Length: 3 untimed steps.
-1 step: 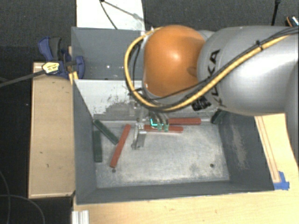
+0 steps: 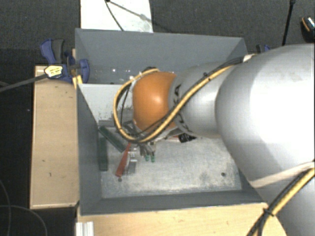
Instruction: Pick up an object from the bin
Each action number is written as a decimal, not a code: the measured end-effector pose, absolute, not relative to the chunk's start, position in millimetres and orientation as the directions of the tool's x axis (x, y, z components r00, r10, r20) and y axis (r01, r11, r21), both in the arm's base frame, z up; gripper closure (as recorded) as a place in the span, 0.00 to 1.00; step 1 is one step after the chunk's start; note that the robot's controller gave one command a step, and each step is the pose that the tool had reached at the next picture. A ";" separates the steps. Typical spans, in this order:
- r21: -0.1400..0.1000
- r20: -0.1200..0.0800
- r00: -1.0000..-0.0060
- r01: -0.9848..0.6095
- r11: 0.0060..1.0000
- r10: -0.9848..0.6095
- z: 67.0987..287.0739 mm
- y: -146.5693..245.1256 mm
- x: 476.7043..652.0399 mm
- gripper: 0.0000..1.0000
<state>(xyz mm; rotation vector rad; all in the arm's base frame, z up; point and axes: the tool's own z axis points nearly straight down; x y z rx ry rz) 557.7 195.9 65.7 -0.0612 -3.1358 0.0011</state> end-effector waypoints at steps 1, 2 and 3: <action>0.000 0.002 -0.978 -0.208 0.978 -0.208 70.4 208.2 543.7 0.00; 0.000 0.003 -0.980 -0.201 0.980 -0.201 70.4 207.8 544.0 1.00; 0.002 -0.012 -0.982 -0.191 0.982 -0.191 246.1 209.2 568.6 1.00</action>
Offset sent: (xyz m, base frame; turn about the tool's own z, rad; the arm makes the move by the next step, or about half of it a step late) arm -0.0141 0.0123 0.0043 -0.2490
